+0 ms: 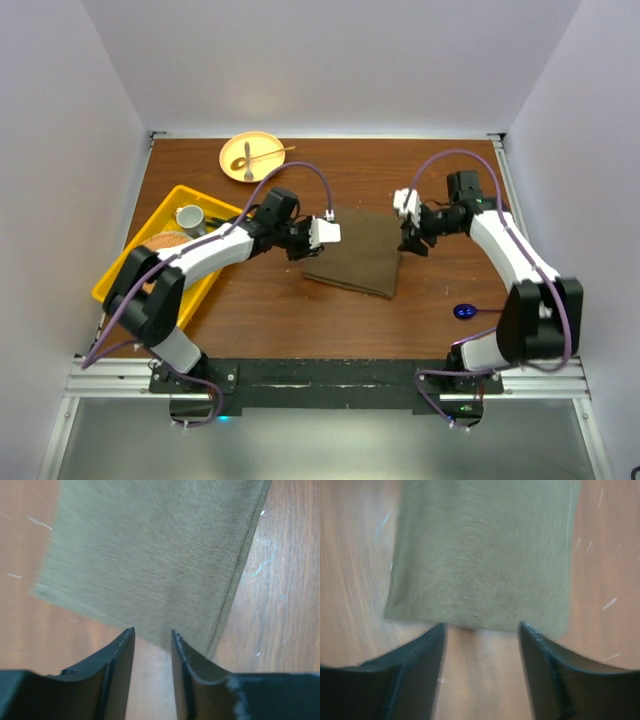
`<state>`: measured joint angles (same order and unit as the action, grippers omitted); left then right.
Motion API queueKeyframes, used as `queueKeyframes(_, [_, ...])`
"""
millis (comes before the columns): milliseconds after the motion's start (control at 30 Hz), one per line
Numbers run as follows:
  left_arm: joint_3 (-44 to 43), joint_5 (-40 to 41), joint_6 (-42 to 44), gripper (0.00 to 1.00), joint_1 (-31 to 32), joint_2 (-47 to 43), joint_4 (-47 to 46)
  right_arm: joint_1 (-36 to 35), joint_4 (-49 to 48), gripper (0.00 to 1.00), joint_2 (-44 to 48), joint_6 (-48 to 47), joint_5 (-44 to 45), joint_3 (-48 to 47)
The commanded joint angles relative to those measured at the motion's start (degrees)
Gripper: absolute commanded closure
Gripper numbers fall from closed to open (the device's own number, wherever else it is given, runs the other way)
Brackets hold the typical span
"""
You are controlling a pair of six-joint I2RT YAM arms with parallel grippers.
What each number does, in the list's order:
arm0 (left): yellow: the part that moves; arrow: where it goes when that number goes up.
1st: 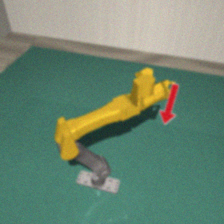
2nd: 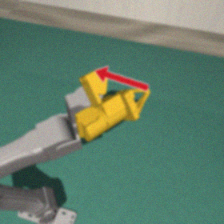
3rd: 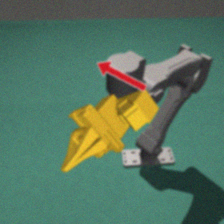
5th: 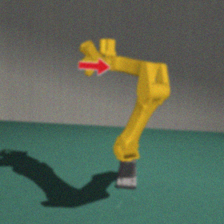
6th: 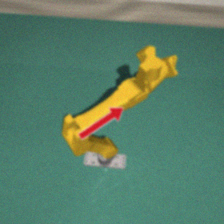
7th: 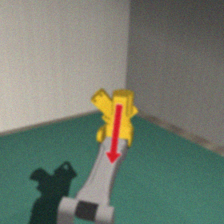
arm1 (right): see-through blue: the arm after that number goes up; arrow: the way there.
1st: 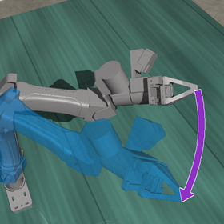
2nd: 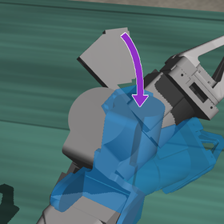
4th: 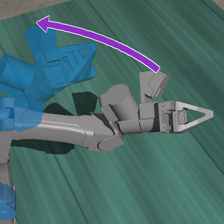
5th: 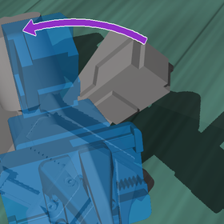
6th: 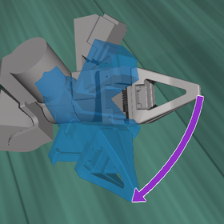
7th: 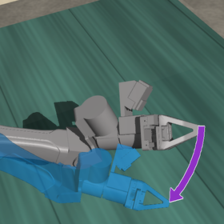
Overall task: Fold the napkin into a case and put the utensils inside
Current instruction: Turn over the upper triangle folded napkin at the center of the board, then smooth out the lower triangle-folded napkin at the center of the board.
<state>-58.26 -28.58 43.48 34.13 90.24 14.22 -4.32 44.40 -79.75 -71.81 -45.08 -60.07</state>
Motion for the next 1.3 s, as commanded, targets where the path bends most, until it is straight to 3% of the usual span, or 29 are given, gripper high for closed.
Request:
queueKeyframes(0, [-3.00,-1.75,-8.85,0.64,-0.29,5.73,-3.23,2.90,-9.15,0.44,-9.01,39.51,3.86,-8.03])
queueKeyframes(133, [-2.74,-0.43,-7.80,0.68,-0.20,9.07,-2.27,6.51,-14.68,0.46,-15.43,57.88,5.60,-11.11])
queueKeyframes(467, [0.25,2.47,0.81,0.85,0.94,12.86,3.01,7.92,-19.88,0.51,-28.61,74.79,6.49,-12.26])
queueKeyframes(667, [4.46,4.23,4.23,0.88,2.43,11.10,1.87,8.01,-21.37,0.48,-31.70,79.98,6.41,-11.73])
queueKeyframes(733, [6.05,5.90,4.07,0.88,2.78,9.62,0.55,8.18,-21.99,0.56,-32.66,81.21,6.32,-11.56])
queueKeyframes(867, [4.92,5.47,2.83,0.75,2.26,6.10,1.15,8.71,-22.78,0.75,-33.28,82.09,7.02,-10.86])
queueKeyframes(1067, [0.78,1.42,9.06,0.74,0.85,2.31,9.32,9.50,-22.96,0.97,-34.86,82.97,7.37,-11.12])
queueKeyframes(1267, [0.07,-2.36,18.04,0.75,0.32,2.05,18.39,10.12,-23.13,1.00,-35.30,83.68,7.46,-11.12])
